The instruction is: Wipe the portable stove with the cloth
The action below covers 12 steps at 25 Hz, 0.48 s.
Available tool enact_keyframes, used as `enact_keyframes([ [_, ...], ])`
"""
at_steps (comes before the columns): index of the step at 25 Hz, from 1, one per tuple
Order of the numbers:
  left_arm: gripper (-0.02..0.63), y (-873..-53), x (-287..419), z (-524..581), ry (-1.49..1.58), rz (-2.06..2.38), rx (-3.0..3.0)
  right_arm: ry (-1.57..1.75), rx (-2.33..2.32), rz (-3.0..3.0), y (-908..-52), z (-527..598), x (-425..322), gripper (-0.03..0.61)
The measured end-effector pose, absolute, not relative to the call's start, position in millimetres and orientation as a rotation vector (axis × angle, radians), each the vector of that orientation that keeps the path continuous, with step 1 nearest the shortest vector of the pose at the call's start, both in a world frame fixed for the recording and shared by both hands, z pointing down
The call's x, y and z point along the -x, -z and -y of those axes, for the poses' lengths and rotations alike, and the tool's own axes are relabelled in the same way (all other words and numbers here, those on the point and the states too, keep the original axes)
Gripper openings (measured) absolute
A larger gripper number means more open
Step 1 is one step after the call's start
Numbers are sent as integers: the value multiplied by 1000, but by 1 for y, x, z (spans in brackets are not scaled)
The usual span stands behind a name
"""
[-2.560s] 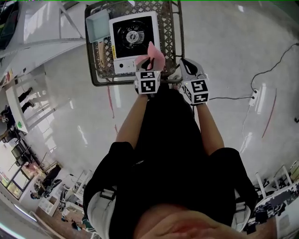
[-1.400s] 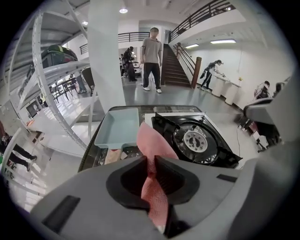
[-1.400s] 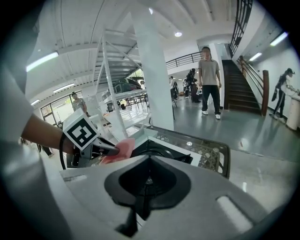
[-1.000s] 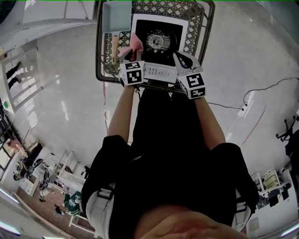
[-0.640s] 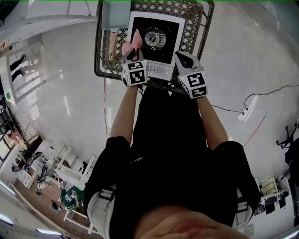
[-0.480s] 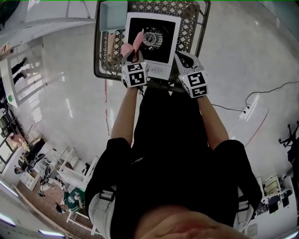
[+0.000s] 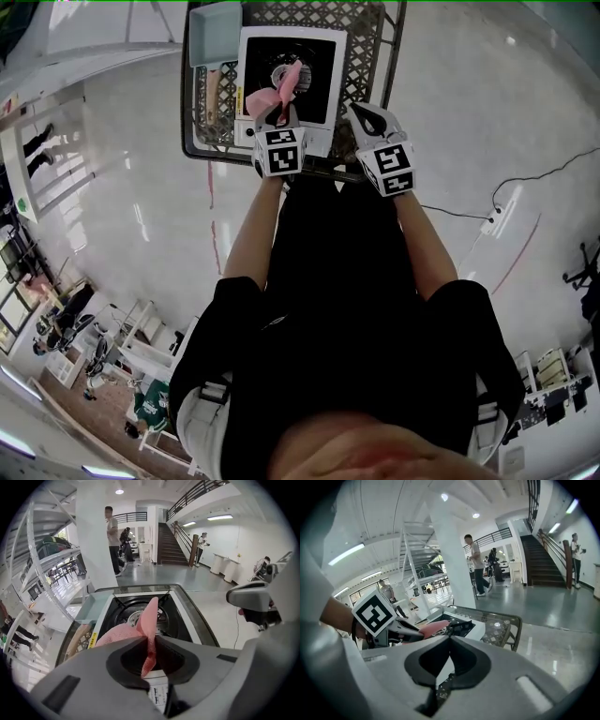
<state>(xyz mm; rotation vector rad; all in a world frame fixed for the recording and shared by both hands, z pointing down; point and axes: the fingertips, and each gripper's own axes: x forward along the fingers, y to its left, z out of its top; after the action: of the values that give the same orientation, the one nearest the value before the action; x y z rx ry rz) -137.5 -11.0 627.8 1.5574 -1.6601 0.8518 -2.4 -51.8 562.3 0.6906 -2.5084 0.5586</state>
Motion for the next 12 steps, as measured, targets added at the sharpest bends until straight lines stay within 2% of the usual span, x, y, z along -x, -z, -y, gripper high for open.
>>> enact_keyframes([
  [12, 47, -621, 91, 20, -843, 1590, -1635, -565, -711, 2510, -557, 54, -13, 3],
])
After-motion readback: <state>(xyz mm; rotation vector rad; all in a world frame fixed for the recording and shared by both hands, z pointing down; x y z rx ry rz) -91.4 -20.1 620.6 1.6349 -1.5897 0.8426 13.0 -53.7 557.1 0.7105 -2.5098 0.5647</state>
